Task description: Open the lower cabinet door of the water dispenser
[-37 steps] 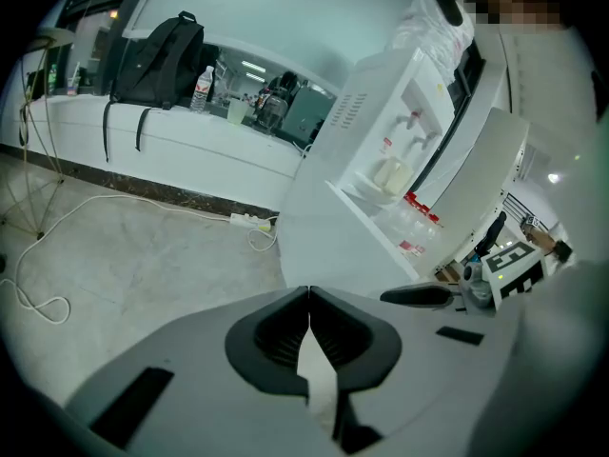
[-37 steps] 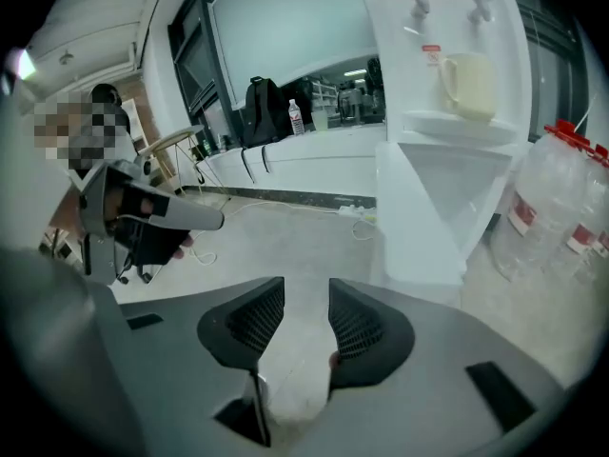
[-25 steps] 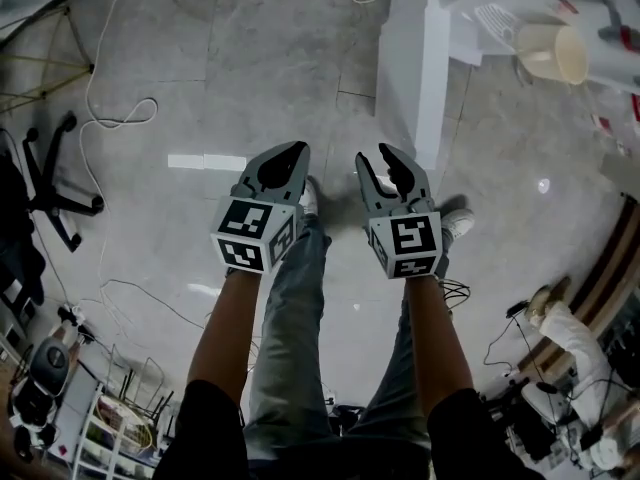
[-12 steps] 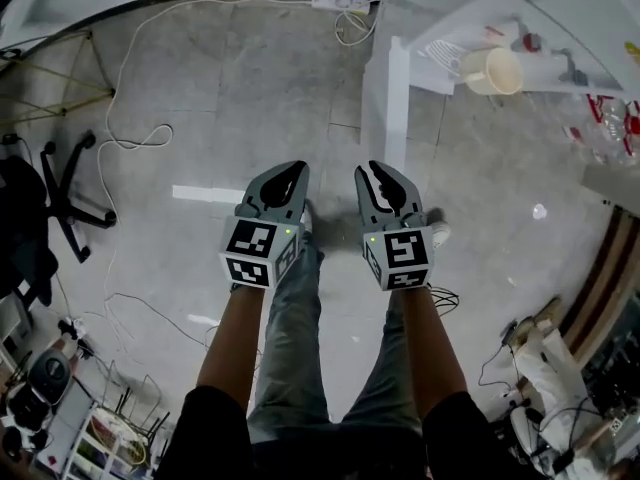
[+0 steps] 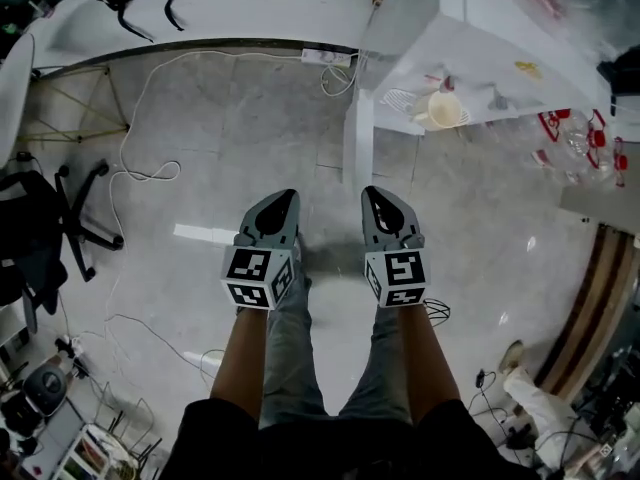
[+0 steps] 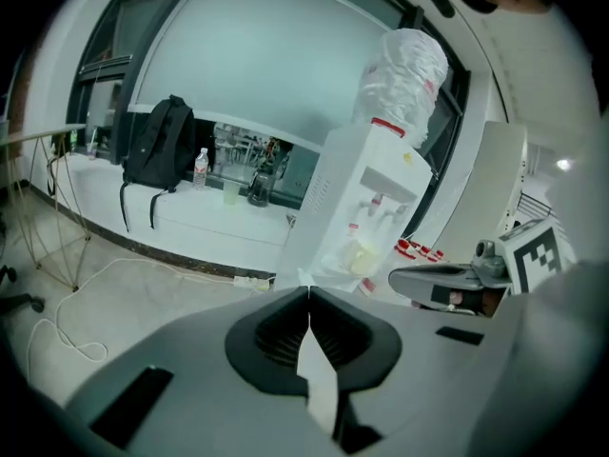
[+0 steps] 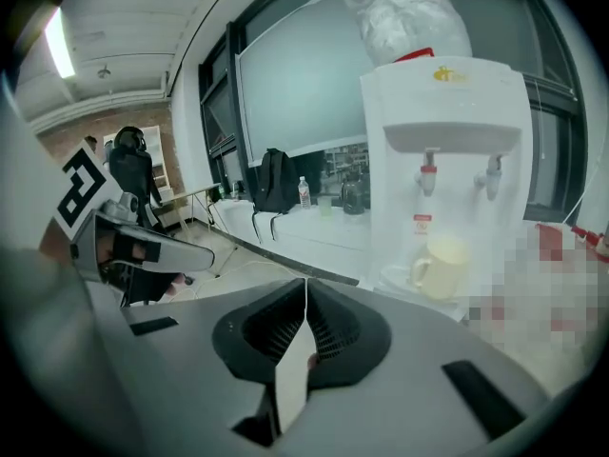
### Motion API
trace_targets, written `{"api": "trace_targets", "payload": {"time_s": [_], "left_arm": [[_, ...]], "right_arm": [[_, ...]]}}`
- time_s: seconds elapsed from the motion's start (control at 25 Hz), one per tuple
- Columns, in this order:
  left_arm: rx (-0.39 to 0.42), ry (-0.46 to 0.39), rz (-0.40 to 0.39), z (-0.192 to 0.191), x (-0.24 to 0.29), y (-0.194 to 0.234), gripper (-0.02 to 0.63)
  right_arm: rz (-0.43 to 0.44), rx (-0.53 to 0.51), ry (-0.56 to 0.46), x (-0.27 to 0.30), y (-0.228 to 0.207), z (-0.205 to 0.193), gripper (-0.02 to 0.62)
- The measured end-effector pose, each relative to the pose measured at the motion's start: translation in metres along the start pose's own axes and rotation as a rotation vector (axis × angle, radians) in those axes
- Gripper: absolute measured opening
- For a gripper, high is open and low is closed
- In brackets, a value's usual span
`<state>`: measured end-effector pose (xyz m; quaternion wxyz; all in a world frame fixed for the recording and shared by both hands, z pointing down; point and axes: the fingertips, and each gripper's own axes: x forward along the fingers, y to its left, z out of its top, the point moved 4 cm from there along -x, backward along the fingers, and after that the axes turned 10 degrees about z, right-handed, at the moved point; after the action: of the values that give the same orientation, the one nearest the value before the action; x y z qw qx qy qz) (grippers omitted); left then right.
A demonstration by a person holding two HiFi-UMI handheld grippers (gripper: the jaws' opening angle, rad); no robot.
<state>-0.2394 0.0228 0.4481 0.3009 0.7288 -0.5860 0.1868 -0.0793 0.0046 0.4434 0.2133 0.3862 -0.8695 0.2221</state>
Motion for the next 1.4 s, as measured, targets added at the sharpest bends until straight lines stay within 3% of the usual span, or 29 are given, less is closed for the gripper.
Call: {"api": "trace_targets", "payload": {"time_s": [0.16, 0.72, 1.0, 1.4], "left_arm": [[0.051, -0.023, -0.001, 0.03, -0.014, -0.022, 0.017], [0.046, -0.194, 0.036, 0.153, -0.088, -0.085, 0.017], [0.106, -0.267, 0.042, 0.206, -0.122, -0.112, 0.017], [0.149, -0.364, 0.031, 0.267, -0.16, -0.147, 0.017]], "right_arm": [[-0.02, -0.015, -0.036, -0.026, -0.008, 0.037, 0.012], [-0.084, -0.046, -0.182, -0.138, -0.033, 0.15, 0.012], [-0.115, -0.096, -0.25, -0.185, -0.038, 0.204, 0.012], [-0.187, -0.137, -0.335, -0.251, -0.059, 0.261, 0.012]]}}
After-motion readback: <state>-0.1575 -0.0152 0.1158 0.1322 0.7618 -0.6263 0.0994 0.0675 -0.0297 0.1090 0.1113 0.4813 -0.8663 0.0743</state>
